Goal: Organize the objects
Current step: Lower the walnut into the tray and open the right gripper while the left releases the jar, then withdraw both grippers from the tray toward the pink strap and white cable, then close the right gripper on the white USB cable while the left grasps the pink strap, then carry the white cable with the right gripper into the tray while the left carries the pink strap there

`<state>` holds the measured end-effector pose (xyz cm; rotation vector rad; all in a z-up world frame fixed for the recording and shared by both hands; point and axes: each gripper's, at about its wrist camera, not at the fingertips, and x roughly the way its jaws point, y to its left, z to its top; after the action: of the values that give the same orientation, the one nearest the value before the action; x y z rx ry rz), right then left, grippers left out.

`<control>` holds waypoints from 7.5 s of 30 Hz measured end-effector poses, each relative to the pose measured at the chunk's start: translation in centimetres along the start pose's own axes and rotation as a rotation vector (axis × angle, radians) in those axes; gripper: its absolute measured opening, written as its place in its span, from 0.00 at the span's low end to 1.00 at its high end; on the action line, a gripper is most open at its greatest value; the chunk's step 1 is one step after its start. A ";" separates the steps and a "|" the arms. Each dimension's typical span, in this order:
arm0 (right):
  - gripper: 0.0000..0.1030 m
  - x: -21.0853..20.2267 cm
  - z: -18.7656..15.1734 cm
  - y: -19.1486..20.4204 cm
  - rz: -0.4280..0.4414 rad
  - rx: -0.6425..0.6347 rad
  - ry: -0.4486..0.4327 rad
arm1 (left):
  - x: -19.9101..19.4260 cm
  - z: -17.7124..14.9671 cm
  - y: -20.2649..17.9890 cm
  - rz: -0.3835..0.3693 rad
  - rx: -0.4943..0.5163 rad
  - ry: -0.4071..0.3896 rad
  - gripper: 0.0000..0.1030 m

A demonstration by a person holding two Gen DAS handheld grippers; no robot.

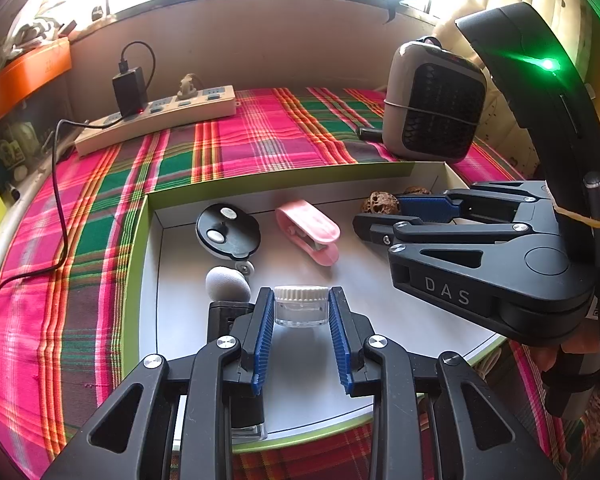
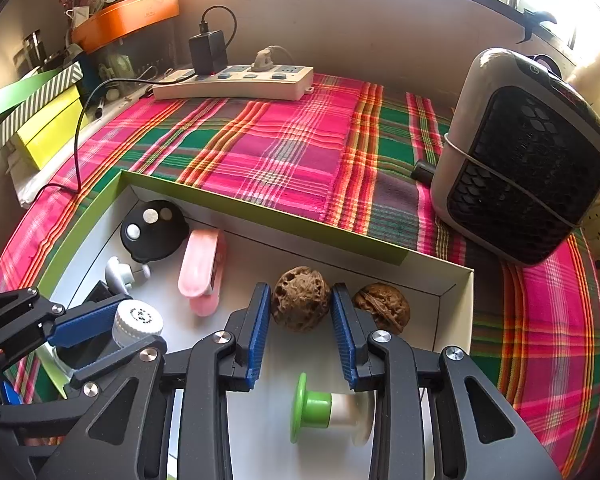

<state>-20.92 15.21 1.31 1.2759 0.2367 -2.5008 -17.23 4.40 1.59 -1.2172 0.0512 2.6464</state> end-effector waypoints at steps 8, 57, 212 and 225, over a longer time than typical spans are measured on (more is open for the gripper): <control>0.35 0.0 -0.1 0.1 -0.002 0.007 0.002 | 0.0 0.1 0.0 0.003 -0.001 0.002 0.29; 0.46 -5.7 -2.5 1.0 -0.018 0.058 -0.087 | -5.8 -2.4 0.4 0.017 -0.030 -0.066 0.37; 0.19 -9.5 -14.3 -2.1 -0.136 0.161 -0.050 | -3.1 -5.4 -6.8 -0.064 0.083 0.039 0.21; 0.18 -9.4 -14.1 -2.1 -0.140 0.155 -0.050 | -3.2 -5.4 -6.8 -0.058 0.091 0.035 0.20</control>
<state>-5.86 23.24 0.60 1.2937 0.1263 -2.7123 -9.68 9.77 0.83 -1.2162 0.1384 2.5439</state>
